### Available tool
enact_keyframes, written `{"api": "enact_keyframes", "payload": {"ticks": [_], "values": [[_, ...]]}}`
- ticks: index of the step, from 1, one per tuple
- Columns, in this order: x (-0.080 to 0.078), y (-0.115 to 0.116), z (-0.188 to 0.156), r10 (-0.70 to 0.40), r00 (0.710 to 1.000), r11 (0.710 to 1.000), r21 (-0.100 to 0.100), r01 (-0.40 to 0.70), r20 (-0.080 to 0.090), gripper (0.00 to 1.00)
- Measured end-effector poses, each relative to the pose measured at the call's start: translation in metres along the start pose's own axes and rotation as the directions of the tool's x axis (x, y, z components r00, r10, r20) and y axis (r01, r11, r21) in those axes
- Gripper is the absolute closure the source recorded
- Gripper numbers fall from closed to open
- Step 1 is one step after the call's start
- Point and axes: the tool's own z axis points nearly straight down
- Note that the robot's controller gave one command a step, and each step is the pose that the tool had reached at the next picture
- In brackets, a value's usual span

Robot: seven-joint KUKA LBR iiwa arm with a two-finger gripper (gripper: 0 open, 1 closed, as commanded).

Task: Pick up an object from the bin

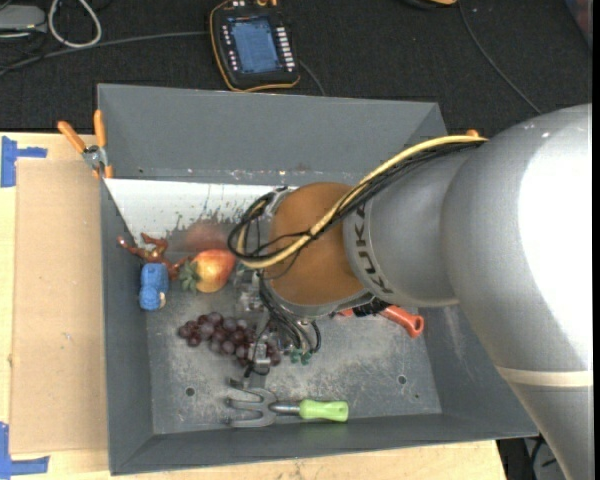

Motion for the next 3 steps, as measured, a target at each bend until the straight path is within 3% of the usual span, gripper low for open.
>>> {"api": "enact_keyframes", "payload": {"ticks": [1, 2, 3], "values": [[-0.0104, -0.0034, 0.0002, -0.038, 0.999, 0.999, 0.001, 0.038, -0.007, 0.0], [-0.0019, -0.0004, 0.0004, -0.008, 1.0, 1.0, 0.0, 0.008, -0.002, 0.0], [-0.0086, -0.003, 0.0012, -0.03, 1.0, 1.0, 0.001, 0.03, -0.007, 1.0]]}}
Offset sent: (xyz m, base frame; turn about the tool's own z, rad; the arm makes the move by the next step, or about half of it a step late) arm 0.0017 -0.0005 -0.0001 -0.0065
